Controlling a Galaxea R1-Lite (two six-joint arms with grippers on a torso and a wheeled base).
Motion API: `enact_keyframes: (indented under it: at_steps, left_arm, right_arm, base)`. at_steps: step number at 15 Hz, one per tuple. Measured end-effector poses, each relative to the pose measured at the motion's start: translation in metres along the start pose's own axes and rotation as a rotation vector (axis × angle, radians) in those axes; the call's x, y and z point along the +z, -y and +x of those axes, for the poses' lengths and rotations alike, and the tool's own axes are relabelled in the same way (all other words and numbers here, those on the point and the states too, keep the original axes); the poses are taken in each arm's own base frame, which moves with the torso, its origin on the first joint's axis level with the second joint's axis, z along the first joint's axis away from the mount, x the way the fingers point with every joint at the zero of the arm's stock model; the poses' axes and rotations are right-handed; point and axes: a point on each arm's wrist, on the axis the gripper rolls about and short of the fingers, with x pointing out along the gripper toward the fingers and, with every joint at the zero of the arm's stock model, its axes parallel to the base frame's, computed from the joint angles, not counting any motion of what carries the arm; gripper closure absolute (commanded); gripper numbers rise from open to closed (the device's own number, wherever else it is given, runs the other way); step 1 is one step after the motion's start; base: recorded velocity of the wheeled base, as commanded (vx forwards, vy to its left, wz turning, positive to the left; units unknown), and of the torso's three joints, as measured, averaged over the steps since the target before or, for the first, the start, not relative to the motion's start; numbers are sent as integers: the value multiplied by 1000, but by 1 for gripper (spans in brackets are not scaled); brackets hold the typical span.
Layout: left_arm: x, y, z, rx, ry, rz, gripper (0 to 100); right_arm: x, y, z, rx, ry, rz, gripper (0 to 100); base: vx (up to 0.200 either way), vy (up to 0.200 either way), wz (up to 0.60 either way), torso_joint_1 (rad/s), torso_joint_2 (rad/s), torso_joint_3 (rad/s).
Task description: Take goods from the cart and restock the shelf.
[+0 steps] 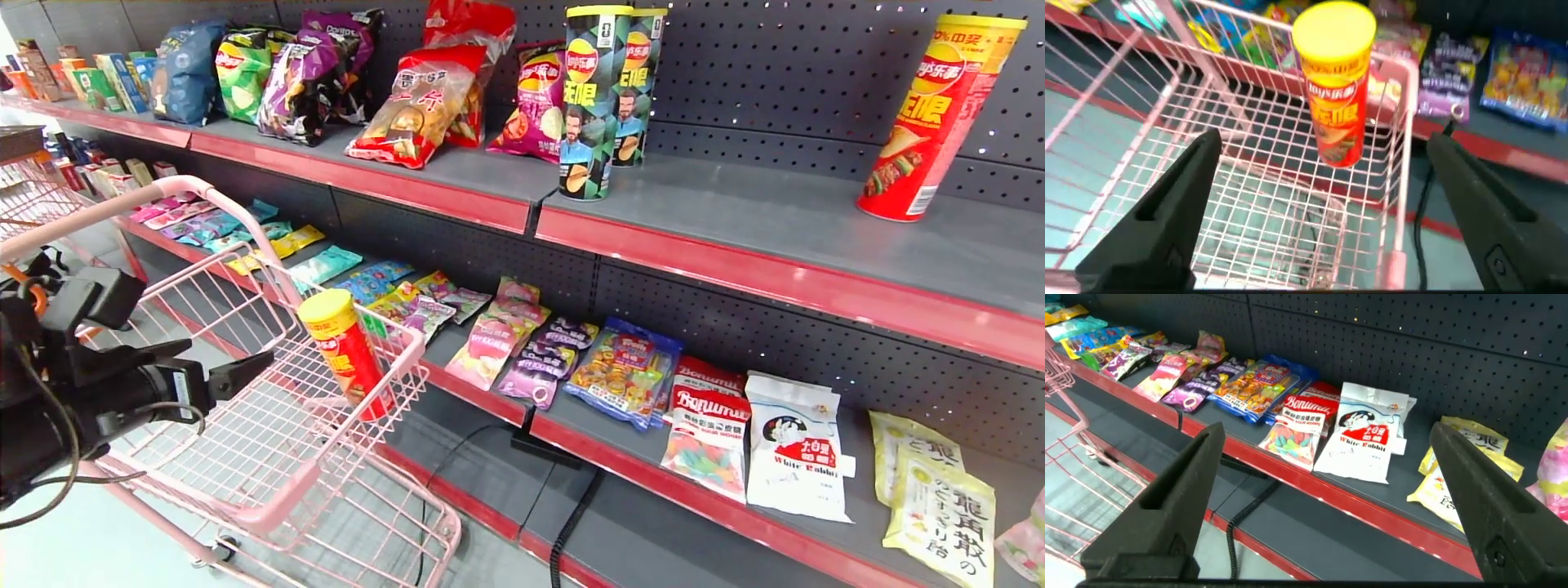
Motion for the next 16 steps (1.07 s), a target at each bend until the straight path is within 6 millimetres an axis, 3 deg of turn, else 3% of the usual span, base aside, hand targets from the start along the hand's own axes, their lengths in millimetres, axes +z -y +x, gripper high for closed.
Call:
enact_keyframes:
  at_steps: [6,16]
  left_arm:
    - [-5,-14,55,-53,-9,4,0]
    - [-13,-19,119,-172,-22,46,0]
  right_arm:
    - [0,0,0,0,0,0,0]
    - [0,0,0,0,0,-2,0]
  base:
    - [0,0,0,0,0,0]
    - [0,0,0,0,0,0]
